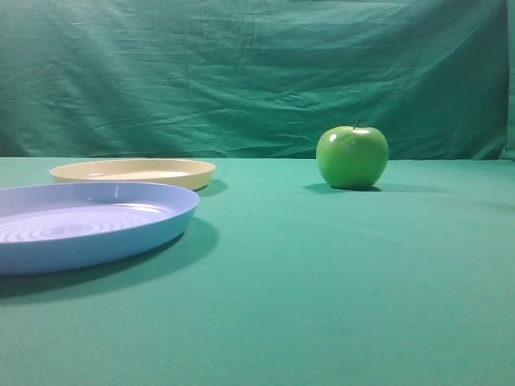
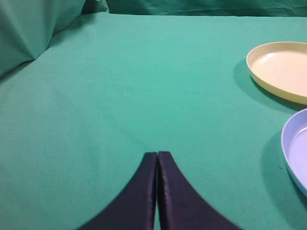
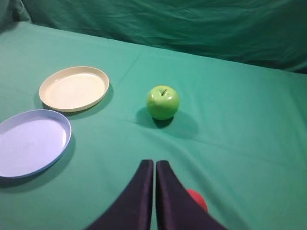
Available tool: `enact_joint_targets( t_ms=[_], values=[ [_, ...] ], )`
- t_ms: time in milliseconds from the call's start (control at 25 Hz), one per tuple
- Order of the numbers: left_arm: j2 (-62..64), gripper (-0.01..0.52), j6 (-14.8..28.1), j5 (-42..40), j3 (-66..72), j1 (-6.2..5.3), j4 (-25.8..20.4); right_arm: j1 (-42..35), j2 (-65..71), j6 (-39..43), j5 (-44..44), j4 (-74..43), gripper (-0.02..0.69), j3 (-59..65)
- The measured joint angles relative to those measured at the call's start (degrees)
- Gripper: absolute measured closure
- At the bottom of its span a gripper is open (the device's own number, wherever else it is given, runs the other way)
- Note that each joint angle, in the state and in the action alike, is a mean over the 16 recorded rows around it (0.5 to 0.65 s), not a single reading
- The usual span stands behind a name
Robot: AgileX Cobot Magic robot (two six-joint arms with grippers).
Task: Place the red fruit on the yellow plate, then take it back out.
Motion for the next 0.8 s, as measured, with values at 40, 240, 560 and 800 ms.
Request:
enact_joint_targets(
  t_ms=[40, 240, 560, 800],
  values=[
    [0.0, 0.514, 0.0, 0.0, 0.0, 0.0, 0.0, 0.0, -1.4, 0.0, 0.1, 0.1, 0.665, 0.5],
    [0.0, 0.514, 0.0, 0.0, 0.0, 0.0, 0.0, 0.0, -7.8, 0.0, -1.5, 0.2, 0.665, 4.0],
    [0.0, 0.514, 0.0, 0.0, 0.0, 0.0, 0.0, -2.2, -16.6, 0.0, -13.7, -0.8, 0.665, 15.6],
    [0.0, 0.514, 0.0, 0.0, 0.0, 0.0, 0.0, -6.3, -20.8, 0.0, -24.4, -1.4, 0.665, 27.1]
  ],
)
